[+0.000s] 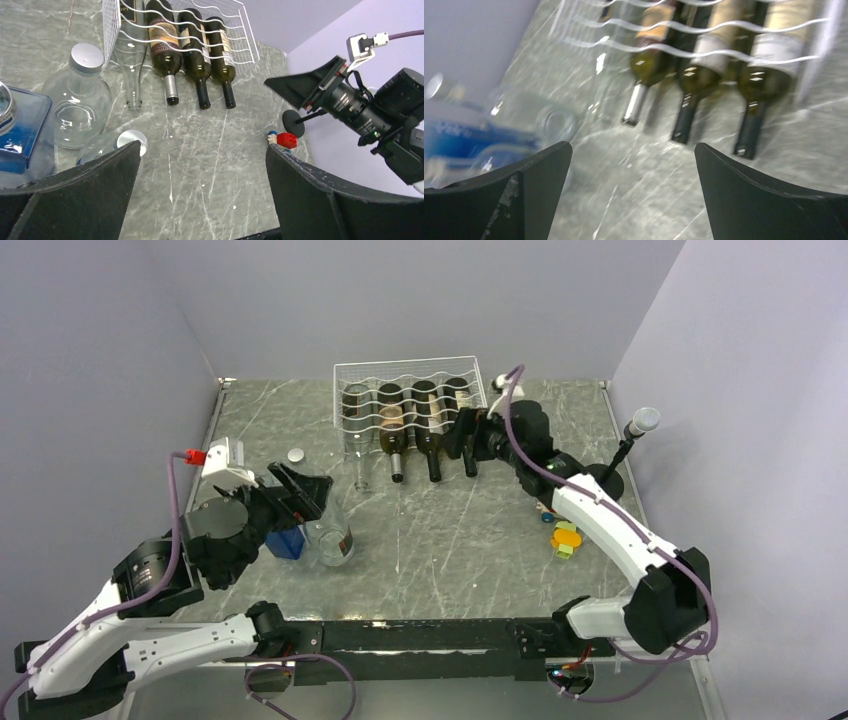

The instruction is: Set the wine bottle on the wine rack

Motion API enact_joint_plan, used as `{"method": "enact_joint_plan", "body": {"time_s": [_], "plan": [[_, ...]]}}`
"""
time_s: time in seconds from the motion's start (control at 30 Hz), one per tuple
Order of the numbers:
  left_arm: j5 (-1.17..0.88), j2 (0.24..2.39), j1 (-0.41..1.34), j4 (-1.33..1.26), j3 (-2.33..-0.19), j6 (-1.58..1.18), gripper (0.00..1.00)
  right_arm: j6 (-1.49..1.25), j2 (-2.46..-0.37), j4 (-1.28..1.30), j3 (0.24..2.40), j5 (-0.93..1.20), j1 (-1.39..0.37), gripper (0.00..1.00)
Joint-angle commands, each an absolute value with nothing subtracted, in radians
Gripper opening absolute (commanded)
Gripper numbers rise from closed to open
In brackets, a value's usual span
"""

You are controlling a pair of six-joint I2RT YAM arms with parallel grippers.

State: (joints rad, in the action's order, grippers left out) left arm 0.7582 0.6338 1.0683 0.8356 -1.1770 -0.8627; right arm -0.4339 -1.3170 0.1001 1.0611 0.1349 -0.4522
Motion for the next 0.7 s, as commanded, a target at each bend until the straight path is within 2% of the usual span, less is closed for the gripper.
{"method": "enact_joint_plan", "body": {"time_s": [0.0,0.07,0.1,0.3,0.53,0.67], "plan": [[0.66,0.619,1.072,0.673,-1.165,-0.72,0.99,-0.37,-1.225,0.105,1.032,0.182,-0.584,1.0],[0.458,0.573,1.072,0.583,-1.142,-0.526,0.99,-0.374,-1.193,0.04,0.992,0.222,-0.633,1.0],[0.438,0.551,1.072,0.561,-1.133,-0.53,0.99,-0.381,-1.181,0.01,0.971,0.24,-0.656,1.0],[0.456,0.445,1.072,0.489,-1.095,-0.568,0.99,-0.363,-1.222,-0.1,0.971,0.222,-0.811,1.0],[0.586,0.528,1.072,0.721,-1.265,-0.614,0.99,-0.286,-1.351,-0.162,1.075,0.11,-0.997,1.0],[0.613,0.544,1.072,0.752,-1.313,-0.616,0.99,-0.212,-1.488,-0.105,1.221,0.017,-1.09,0.99]]}}
